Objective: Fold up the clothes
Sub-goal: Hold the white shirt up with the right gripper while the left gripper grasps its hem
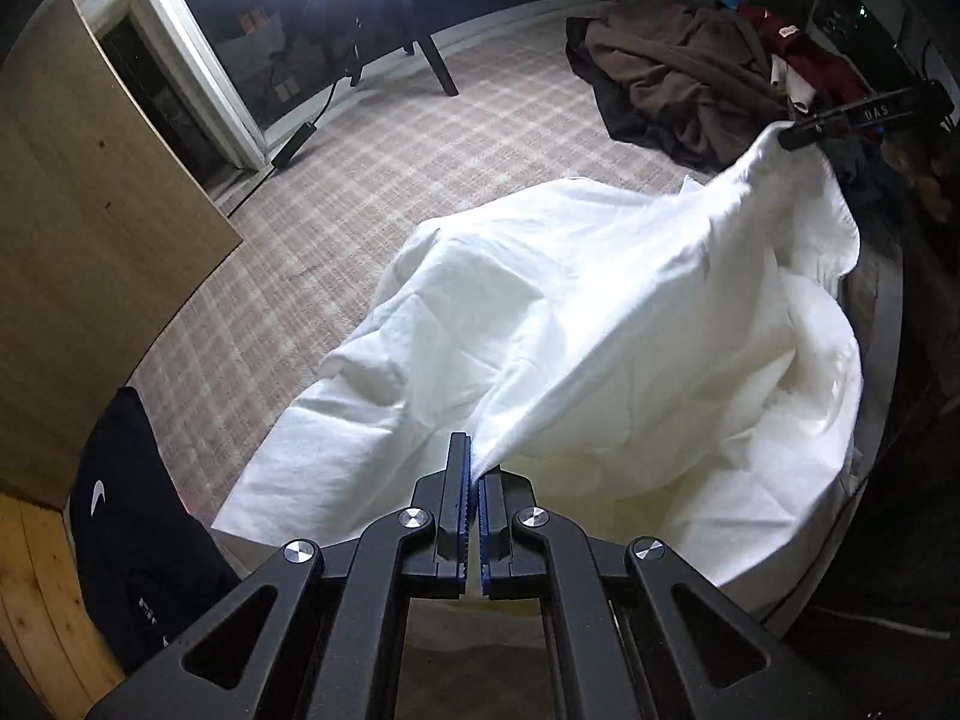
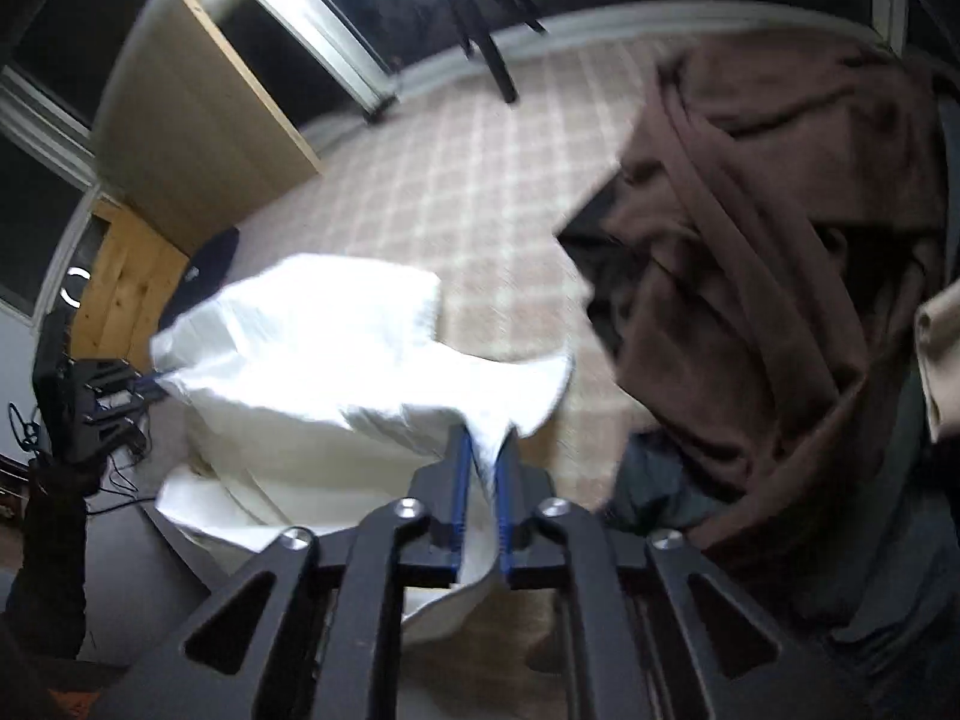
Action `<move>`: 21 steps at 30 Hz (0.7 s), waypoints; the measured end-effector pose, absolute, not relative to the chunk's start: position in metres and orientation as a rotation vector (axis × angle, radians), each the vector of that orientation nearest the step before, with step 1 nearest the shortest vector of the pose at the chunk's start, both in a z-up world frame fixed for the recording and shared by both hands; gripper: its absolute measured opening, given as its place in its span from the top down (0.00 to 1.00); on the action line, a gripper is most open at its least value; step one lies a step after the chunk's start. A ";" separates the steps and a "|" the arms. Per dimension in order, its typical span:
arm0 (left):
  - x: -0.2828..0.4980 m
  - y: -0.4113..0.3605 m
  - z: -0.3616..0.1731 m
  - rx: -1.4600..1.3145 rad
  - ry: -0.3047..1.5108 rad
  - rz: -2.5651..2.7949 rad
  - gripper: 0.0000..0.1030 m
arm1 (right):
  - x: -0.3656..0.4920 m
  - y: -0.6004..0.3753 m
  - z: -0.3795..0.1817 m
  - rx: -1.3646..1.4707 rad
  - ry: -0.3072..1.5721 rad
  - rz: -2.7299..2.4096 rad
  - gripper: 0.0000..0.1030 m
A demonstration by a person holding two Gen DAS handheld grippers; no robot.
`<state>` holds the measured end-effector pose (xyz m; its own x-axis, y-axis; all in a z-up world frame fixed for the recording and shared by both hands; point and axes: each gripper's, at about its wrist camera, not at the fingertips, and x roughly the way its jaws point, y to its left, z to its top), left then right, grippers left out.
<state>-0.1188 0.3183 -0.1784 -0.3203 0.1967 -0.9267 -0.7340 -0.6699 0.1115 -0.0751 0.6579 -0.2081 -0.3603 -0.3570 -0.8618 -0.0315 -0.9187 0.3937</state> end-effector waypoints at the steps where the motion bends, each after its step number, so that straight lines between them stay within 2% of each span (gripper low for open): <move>1: -0.119 0.319 -0.178 -1.322 0.713 2.031 0.98 | -0.072 0.659 -0.207 1.659 -0.502 -2.377 0.78; 3: -0.121 0.319 -0.179 -1.329 0.703 2.028 0.98 | -0.064 0.659 -0.205 1.654 -0.511 -2.357 0.72; 5: -0.122 0.319 -0.182 -1.337 0.700 2.024 0.98 | -0.057 0.656 -0.208 1.633 -0.518 -2.338 0.58; 7: -0.121 0.319 -0.186 -1.342 0.703 2.015 0.98 | -0.051 0.651 -0.214 1.633 -0.497 -2.342 0.48; 12: -0.120 0.321 -0.188 -1.340 0.735 1.996 0.98 | -0.059 0.648 -0.256 1.745 -0.603 -2.271 0.48; 13: -0.121 0.322 -0.187 -1.341 0.734 1.993 0.98 | -0.061 0.647 -0.263 1.761 -0.628 -2.245 0.52; 14: -0.121 0.322 -0.186 -1.339 0.734 1.989 0.98 | -0.063 0.646 -0.271 1.778 -0.654 -2.218 0.73; 16: -0.122 0.322 -0.186 -1.338 0.736 1.986 0.98 | -0.056 0.644 -0.271 1.756 -0.683 -2.144 0.94; 18: -0.124 0.320 -0.186 -1.342 0.730 1.980 0.98 | -0.041 0.650 -0.252 1.683 -0.678 -2.108 0.94; 21: -0.125 0.319 -0.190 -1.352 0.727 1.971 0.98 | -0.019 0.665 -0.222 1.620 -0.524 -2.147 0.94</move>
<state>-0.1246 0.3189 -0.1897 -0.2731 0.1895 -0.9432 -0.7567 -0.6477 0.0889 -0.0187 0.6647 -0.2215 -0.2489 -0.5234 -0.8149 0.0892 -0.8502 0.5188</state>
